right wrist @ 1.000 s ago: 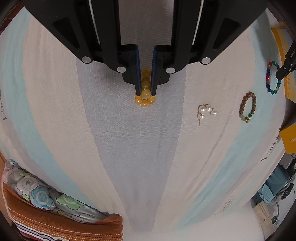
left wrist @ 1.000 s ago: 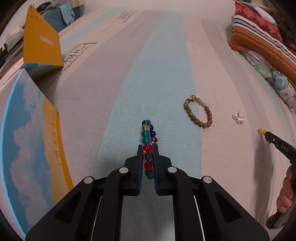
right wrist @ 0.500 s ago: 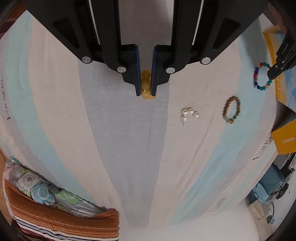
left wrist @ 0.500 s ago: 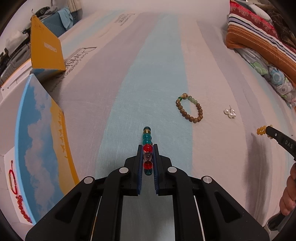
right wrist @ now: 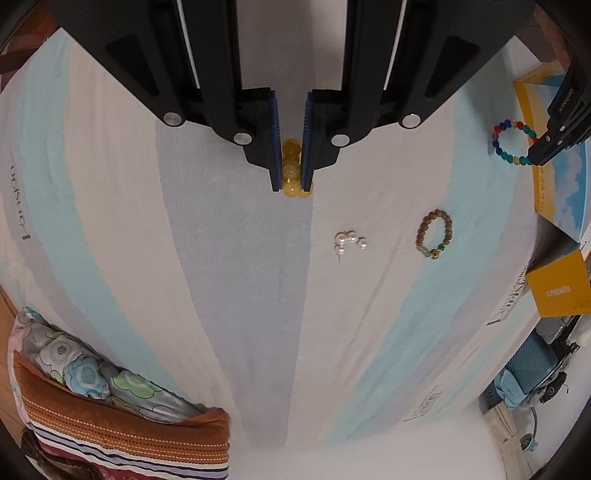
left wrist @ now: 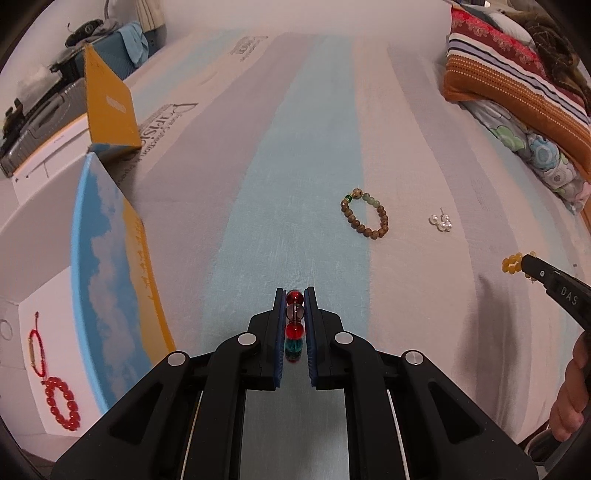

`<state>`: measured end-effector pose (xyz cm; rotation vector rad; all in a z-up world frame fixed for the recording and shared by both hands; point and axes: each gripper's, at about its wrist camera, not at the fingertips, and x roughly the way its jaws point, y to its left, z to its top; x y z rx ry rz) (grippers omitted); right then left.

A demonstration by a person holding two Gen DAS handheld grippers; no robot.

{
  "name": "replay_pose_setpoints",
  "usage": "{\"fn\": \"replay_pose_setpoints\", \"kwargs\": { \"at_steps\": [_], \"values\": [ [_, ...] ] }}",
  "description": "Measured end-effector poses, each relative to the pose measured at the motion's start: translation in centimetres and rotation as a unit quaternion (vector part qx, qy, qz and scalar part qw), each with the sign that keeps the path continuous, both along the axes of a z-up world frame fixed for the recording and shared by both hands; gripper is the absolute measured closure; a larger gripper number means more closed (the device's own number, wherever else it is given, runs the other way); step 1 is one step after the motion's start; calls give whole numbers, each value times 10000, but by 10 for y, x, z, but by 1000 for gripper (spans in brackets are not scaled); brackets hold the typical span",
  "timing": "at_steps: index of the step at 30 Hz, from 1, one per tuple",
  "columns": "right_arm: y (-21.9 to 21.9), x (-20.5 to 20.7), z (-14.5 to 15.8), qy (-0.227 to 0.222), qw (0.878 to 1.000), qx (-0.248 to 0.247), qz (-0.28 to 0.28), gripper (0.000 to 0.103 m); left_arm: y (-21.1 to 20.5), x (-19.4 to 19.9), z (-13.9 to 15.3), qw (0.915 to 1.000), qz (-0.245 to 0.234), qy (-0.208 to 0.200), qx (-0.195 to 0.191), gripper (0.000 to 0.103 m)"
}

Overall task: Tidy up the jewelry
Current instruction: 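Carry both bracelets into the white box and open both tools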

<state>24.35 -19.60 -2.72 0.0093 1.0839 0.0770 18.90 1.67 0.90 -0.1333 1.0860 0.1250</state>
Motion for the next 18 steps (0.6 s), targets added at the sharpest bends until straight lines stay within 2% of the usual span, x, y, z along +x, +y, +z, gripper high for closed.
{"fn": "replay_pose_setpoints", "kwargs": {
  "at_steps": [18],
  "values": [
    [43,-22,38,-37,9992,166,375,94,5,-19,47,9993,157,-203,283,94]
  ]
}}
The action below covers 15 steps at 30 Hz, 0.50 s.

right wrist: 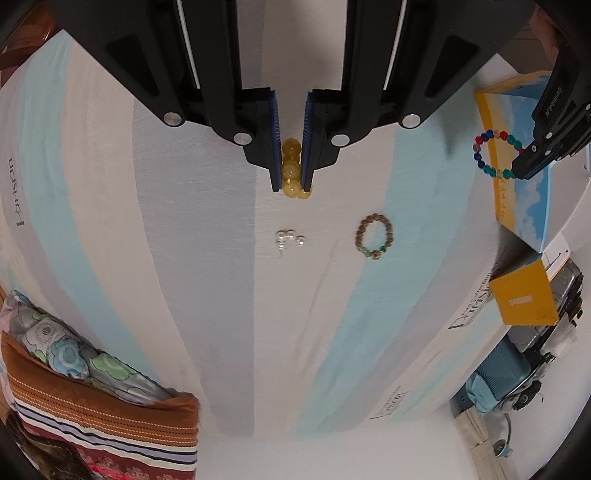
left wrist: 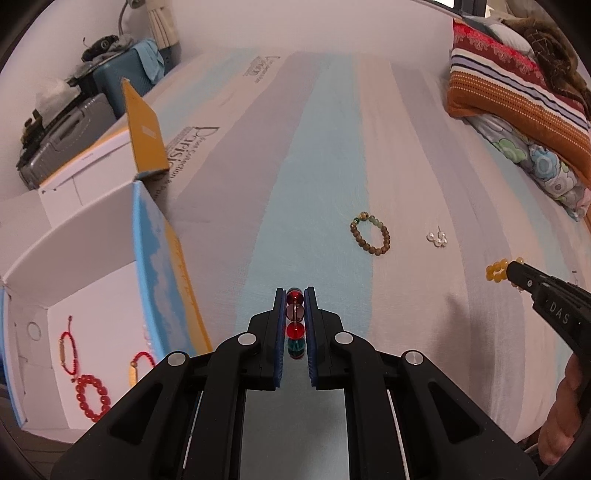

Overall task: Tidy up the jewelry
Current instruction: 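Carry both bracelets into the white box and open both tools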

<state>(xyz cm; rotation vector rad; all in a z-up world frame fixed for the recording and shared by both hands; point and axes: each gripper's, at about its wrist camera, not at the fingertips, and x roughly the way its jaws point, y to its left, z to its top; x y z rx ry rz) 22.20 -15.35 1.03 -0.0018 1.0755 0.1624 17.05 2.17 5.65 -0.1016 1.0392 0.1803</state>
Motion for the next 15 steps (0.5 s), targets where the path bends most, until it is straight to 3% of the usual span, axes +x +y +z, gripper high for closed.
{"fn": "replay_pose_setpoints", "kwargs": {
  "at_steps": [15],
  "values": [
    [46,-22,25,-5,9995,-15,330,94,35,-28,30,9993,343,-138,36,94]
  ]
}}
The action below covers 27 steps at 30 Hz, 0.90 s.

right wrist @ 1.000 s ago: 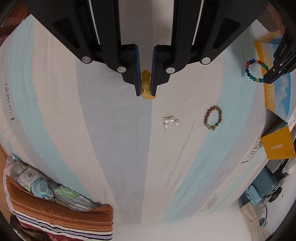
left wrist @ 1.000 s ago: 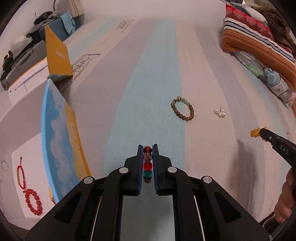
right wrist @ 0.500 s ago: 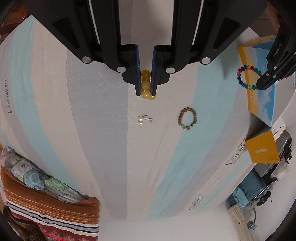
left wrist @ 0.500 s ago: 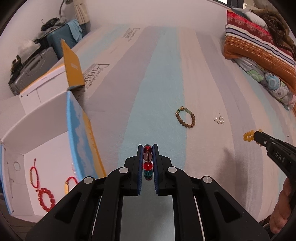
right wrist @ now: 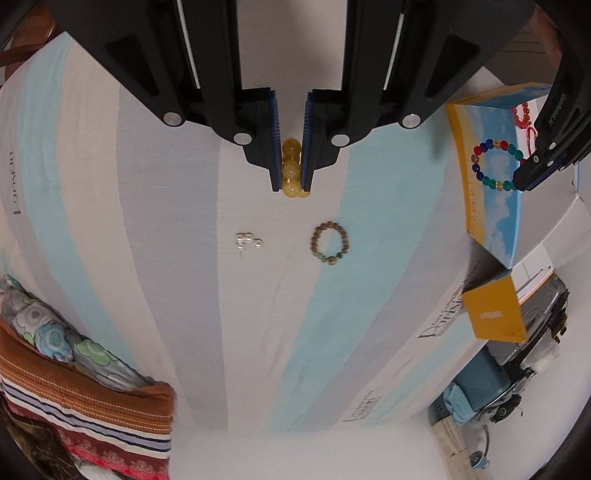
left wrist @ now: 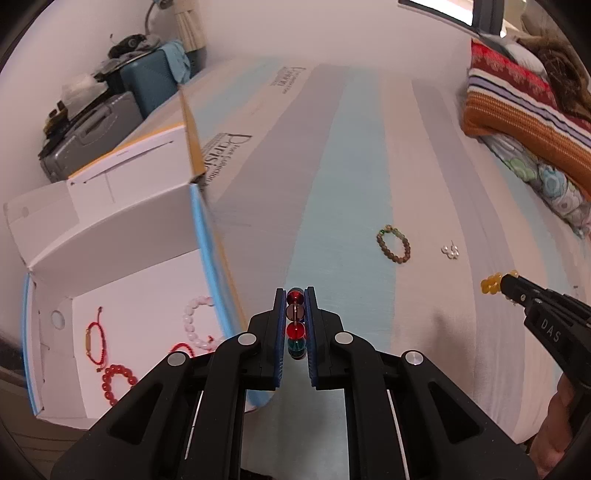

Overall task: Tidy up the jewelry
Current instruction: 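Carry both bracelets into the white box and open both tools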

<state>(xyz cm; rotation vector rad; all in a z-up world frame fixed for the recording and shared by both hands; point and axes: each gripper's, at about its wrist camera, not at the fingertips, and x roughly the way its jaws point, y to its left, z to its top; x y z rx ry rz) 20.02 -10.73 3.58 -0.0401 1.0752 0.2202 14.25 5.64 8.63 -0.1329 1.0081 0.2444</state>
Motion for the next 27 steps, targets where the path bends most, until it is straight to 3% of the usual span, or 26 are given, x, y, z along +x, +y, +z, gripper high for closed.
{"fn": "replay_pose_setpoints", "kwargs": {
  "at_steps": [27],
  "values": [
    [122,-41,34,-288,9956,142,881,94,120,-73,42,9940,1070,-216,35,94]
  ]
}}
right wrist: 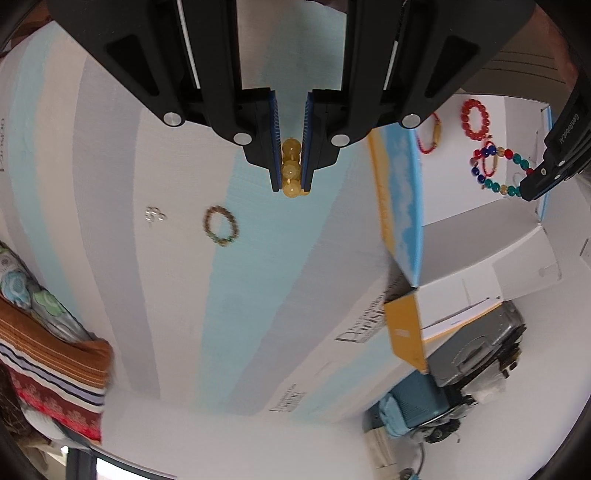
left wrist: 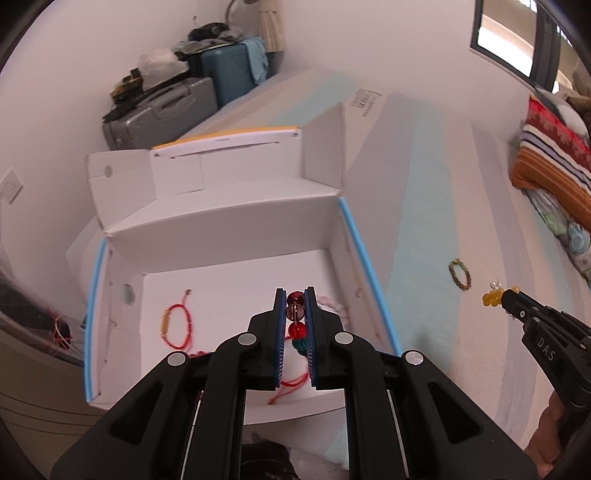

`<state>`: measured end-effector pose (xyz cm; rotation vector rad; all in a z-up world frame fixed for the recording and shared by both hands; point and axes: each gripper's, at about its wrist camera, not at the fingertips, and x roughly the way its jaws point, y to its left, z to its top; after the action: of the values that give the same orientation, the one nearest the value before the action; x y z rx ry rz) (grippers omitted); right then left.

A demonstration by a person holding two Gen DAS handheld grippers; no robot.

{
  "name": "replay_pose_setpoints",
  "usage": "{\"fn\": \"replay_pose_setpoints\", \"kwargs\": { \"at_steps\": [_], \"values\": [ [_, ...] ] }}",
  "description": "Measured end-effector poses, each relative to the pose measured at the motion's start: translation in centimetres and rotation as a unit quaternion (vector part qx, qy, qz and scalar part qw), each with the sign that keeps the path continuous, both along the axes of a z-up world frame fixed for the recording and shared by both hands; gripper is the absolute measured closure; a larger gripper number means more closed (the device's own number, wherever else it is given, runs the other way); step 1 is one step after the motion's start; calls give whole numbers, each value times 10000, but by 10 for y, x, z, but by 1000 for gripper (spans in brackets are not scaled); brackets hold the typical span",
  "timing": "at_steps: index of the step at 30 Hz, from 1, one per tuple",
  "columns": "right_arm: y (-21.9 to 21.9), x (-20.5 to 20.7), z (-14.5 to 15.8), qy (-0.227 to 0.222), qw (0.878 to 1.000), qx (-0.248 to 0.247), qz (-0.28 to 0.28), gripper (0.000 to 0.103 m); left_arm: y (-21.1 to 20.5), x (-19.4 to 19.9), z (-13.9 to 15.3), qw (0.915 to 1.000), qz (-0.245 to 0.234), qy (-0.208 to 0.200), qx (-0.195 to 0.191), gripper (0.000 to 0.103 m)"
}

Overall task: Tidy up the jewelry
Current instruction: 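Carry both bracelets into the white box and open both tools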

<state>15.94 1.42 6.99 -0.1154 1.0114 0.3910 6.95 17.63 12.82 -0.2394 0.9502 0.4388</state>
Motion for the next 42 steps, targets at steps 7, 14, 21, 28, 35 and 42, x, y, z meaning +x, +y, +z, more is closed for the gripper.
{"fn": "replay_pose_setpoints", "kwargs": {
  "at_steps": [7,14,21,28,35,42],
  "values": [
    [35,-10,1,-17,9996,25,263,94,33,-19,1,9996,288,10,12,94],
    [75,-27,-1,-54,9981,22,618,94,59,-39,-3,9986,521,49,-2,94],
    [112,-47,-1,-116,9950,16,990,94,90,-60,-12,9969,780,125,-20,94],
    [150,-61,-21,-11,9914,-143,1300,94,113,-70,-29,9951,944,291,-66,94],
    [171,-56,-52,289,9891,-337,1403,94,125,-64,-59,9939,943,527,-202,94],
    [183,-48,-79,526,9875,-526,1393,94,133,-56,-85,9924,955,713,-310,94]
  ]
}}
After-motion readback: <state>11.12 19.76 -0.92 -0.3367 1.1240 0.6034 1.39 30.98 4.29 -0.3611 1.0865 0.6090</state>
